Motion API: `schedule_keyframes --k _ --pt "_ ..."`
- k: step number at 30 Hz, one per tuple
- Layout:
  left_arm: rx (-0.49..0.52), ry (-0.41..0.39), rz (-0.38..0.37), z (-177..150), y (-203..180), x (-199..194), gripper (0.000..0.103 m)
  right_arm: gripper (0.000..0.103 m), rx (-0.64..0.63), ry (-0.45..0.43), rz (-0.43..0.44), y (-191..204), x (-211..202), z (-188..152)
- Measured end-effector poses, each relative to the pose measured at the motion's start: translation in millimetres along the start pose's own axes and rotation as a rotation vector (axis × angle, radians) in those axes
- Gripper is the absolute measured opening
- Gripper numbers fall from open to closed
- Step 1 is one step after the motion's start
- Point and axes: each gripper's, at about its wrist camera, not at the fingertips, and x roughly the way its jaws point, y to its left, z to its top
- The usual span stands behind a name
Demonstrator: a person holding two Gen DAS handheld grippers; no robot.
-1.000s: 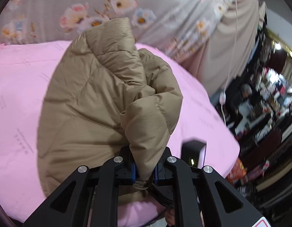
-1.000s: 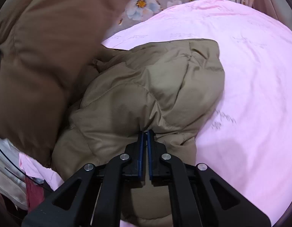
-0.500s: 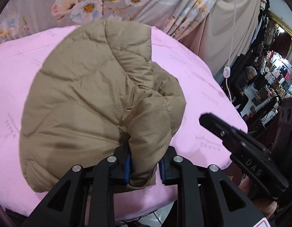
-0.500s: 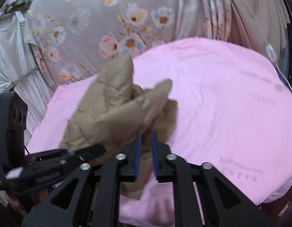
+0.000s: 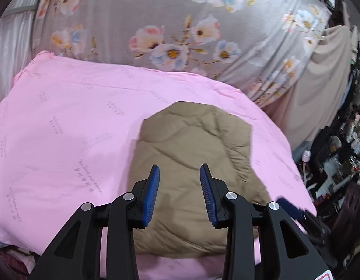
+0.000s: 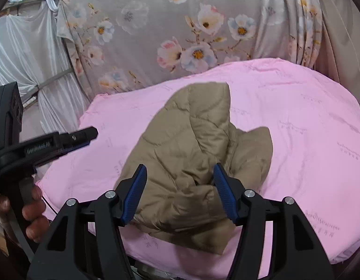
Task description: Fold large clothes
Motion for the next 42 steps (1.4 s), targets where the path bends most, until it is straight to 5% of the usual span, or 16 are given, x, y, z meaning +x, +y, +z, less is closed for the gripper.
schedule_keyframes --k 3,7,9,20,29,32,36,40,42 --pt "-0.001 0.065 0.021 -5.7 6.8 29.3 0.034 0.020 0.019 0.090 -0.050 -11.2 20.0 -19.6" --pt "0.033 0.164 0.031 -28.8 2.1 61.9 0.034 0.010 0.122 0.172 -0.050 -44.1 33.3 -38.8" --pt "0.030 0.216 0.029 -44.0 0.3 74.5 0.034 0.009 0.119 0.202 -0.082 -51.4 39.4 -47.7" --pt "0.175 0.226 0.178 -72.2 -30.1 105.8 0.034 0.010 0.135 0.297 -0.126 -69.5 79.8 -81.7" --pt "0.198 0.224 0.201 -76.6 -29.1 116.0 0.033 0.010 0.097 0.275 -0.146 -62.4 88.9 -87.1" --pt "0.160 0.237 0.153 -67.3 -23.3 108.1 0.033 0.012 0.135 0.277 -0.144 -63.5 81.8 -81.4" --pt "0.093 0.217 0.125 -37.7 -8.2 89.7 0.033 0.015 0.127 0.148 -0.140 -52.7 43.3 -47.4" --pt "0.064 0.105 0.172 10.1 1.2 75.5 0.033 0.046 0.085 -0.019 -0.149 -40.6 19.2 9.1" --pt "0.053 0.069 0.188 32.3 1.8 77.2 0.034 0.047 0.090 -0.069 -0.168 -42.5 24.5 36.0"
